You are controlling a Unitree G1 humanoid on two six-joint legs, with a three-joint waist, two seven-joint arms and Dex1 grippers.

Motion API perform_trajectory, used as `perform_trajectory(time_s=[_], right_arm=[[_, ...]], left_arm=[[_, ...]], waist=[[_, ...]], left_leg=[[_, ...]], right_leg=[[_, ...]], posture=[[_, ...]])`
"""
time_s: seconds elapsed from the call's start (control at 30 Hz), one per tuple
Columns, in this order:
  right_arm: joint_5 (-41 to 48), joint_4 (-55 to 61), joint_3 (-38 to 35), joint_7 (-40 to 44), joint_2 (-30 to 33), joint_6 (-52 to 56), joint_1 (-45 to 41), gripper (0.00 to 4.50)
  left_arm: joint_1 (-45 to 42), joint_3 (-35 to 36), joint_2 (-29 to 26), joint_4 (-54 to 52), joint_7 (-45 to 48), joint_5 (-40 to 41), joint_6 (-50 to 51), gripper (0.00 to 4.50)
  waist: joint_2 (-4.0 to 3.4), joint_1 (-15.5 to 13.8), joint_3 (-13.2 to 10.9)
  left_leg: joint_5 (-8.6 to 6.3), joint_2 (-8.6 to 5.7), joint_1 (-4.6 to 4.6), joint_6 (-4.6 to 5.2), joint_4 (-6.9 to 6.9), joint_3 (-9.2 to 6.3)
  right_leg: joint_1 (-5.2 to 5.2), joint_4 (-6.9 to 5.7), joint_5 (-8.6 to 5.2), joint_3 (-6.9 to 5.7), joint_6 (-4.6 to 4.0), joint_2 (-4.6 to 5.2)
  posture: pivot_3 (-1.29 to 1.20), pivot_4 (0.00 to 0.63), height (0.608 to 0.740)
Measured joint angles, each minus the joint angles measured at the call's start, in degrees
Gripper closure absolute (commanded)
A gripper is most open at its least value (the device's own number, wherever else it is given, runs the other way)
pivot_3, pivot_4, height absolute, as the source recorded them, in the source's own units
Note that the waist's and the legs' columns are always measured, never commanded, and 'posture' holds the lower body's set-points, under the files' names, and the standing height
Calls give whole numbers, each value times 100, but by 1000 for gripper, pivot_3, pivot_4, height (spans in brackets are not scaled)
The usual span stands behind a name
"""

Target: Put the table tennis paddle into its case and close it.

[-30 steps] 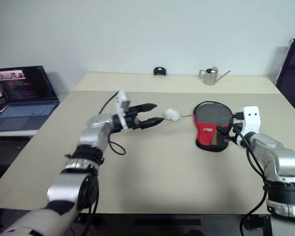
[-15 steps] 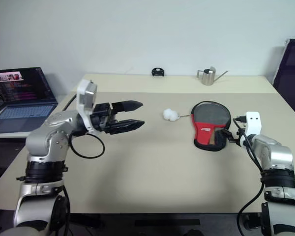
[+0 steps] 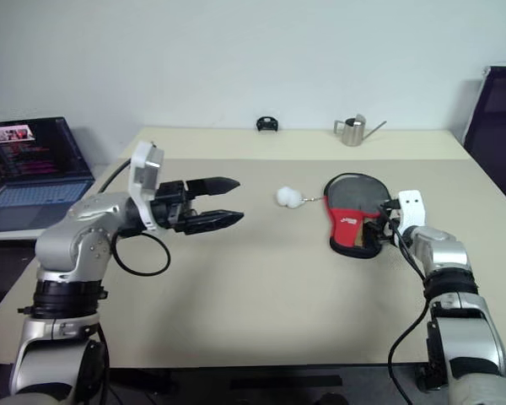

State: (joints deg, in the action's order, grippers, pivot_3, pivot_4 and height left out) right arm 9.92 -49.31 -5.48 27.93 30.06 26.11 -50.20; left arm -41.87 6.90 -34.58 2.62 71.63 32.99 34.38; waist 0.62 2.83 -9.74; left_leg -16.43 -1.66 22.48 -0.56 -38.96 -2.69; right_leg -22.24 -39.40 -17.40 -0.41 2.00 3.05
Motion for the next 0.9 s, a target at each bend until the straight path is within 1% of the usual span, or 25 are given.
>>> perform_trajectory(time_s=[0.2, 0.23, 0.27, 0.3, 0.47, 0.57, 0.67, 0.7, 0.9], right_arm=[[-76, -531, -16, 104, -22, 42, -303, 8], [-77, -557, -24, 178, -15, 118, -319, 381], [-74, -556, -27, 254, -10, 178, -320, 564], [-71, -549, -30, 329, -10, 231, -322, 860], [41, -484, -163, 576, -60, 548, -322, 2568], [57, -424, -235, 598, -151, 677, -315, 3579], [64, -418, -308, 558, -193, 751, -309, 4416], [82, -417, -358, 539, -204, 789, -306, 4489], [251, -65, -546, 405, -284, 1248, -231, 4489]], left_arm=[[50, -1, -78, -2, 1, 0, -35, 0], [78, -1, -112, -2, 3, 0, -55, 0], [96, -1, -143, -2, 4, 0, -77, 0], [103, -1, -165, -2, 5, 0, -90, 0], [128, -1, -227, -2, 14, 0, -120, 0], [133, -2, -236, -2, 24, 0, -124, 0], [167, -3, -275, -3, 30, 0, -126, 0], [193, -4, -297, -3, 33, 0, -126, 0], [482, -22, -499, -21, 101, 0, -113, 0]], waist=[[1, 33, 0], [1, 33, 0], [2, 33, 1], [3, 33, 2], [6, 32, 4], [11, 33, 7], [15, 33, 10], [15, 34, 9], [15, 42, 9]], left_leg=[[3, 0, -12, -4, 0, 1], [3, 1, -12, -4, 0, 1], [3, 1, -12, -4, 0, 1], [3, 1, -12, -4, 0, 0], [2, 1, -13, -4, 0, -1], [2, 2, -14, -4, 1, -1], [2, 2, -15, -4, 1, 0], [2, 3, -16, -4, 1, 0], [2, 6, -17, -3, 4, 0]], right_leg=[[7, -10, 0, 3, 0, 0], [7, -11, 0, 4, 0, 0], [7, -11, 0, 3, 0, 0], [7, -11, 0, 3, 0, 0], [8, -10, 0, 2, 0, 0], [8, -10, 0, 2, 0, 0], [8, -11, 0, 3, 0, 0], [8, -12, 0, 4, 0, 0], [6, -12, 0, 4, -1, -2]], posture=[[0, 150, 740], [0, 150, 740], [0, 150, 740], [0, 150, 740], [0, 150, 740], [0, 150, 740], [0, 150, 740], [0, 150, 740], [0, 150, 740]])
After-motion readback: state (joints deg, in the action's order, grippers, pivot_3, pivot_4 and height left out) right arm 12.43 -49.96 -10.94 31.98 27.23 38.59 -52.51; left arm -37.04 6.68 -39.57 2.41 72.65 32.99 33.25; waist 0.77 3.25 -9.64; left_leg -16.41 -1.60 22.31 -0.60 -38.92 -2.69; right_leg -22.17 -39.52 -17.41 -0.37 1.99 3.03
